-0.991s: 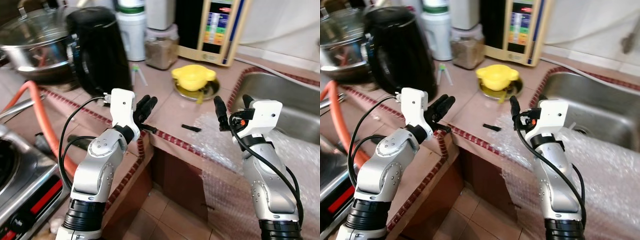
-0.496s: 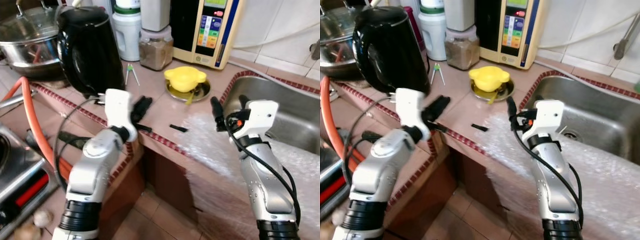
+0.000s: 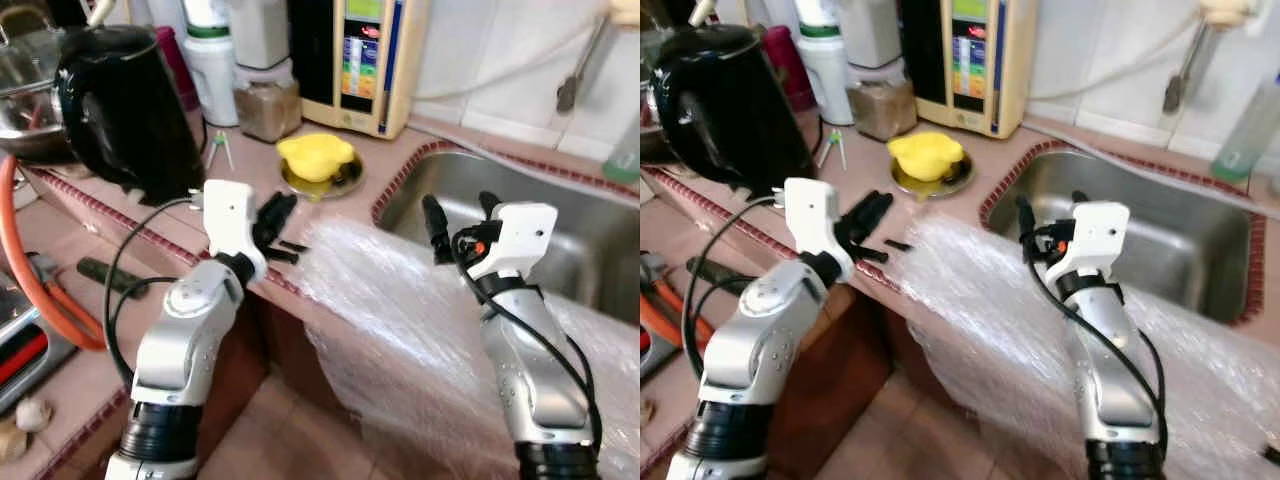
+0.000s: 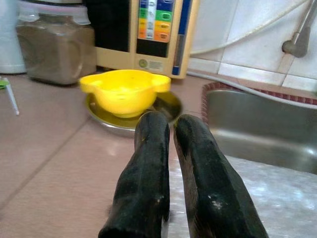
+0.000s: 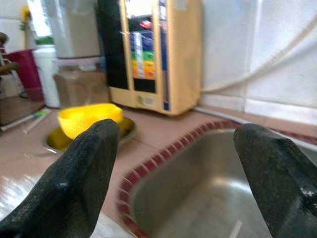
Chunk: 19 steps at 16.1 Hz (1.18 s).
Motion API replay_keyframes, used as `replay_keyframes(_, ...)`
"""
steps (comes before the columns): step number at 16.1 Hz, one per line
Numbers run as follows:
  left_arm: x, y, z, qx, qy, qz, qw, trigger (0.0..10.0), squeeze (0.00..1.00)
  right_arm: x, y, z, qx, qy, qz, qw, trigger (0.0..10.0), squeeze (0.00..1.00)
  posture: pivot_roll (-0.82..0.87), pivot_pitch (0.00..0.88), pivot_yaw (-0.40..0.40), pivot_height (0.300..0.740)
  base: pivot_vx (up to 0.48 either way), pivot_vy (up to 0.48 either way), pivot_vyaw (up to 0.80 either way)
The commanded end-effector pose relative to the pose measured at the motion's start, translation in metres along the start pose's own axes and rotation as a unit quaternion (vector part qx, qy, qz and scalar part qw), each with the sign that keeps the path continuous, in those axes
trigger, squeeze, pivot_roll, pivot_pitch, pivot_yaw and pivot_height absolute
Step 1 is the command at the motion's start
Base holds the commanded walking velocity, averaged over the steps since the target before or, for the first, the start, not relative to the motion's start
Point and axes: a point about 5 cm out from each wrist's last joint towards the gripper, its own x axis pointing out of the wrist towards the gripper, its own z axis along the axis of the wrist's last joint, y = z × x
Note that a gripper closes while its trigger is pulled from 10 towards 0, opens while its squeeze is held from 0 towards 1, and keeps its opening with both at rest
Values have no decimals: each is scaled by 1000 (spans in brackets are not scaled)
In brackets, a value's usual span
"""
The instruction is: Kitchen organization
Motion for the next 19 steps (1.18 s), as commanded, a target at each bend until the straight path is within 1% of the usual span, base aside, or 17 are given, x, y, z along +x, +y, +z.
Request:
replay_keyframes(1,-2,5,4,11,-10,16,1000,10000,0,1,3,4,4,-11,4,1000,10000,0,3,60,63,740,0,0,0)
replay_keyframes(2,-5,12,4,22,-19,43,999,10000,0,1,3,4,3,-11,4,1000,10000,0,4,61,63,740,0,0,0)
replay_keyframes(3,-7,14,5,35,-27,49,998,10000,0,0,4,5,3,-12,5,1000,10000,0,5,61,62,740,0,0,0)
replay_keyframes(4,-8,14,5,42,-30,47,998,10000,0,0,4,5,3,-13,5,1000,10000,0,5,61,61,740,0,0,0)
replay_keyframes(6,-10,14,7,41,-33,43,998,10000,0,0,4,6,4,-16,7,1000,10000,0,6,62,60,740,0,0,0)
replay_keyframes(7,-13,16,9,51,-43,43,997,10000,0,0,5,7,4,-18,10,1000,10000,0,7,63,62,740,0,0,0)
replay_keyframes(10,-18,22,9,61,-51,58,995,10000,0,-2,4,6,5,-16,7,1000,10000,0,15,63,63,740,0,0,0)
replay_keyframes(11,-19,23,8,66,-54,57,995,10000,0,-2,5,5,8,-15,13,1000,10000,0,17,63,62,740,0,0,0)
replay_keyframes(14,-21,24,5,62,-51,55,995,10000,0,-4,13,5,10,-16,33,999,10000,0,13,64,64,740,0,0,0)
replay_keyframes(19,-21,22,4,60,-52,47,996,10000,0,-6,13,4,9,-13,38,999,10000,0,9,66,64,740,361,0,0)
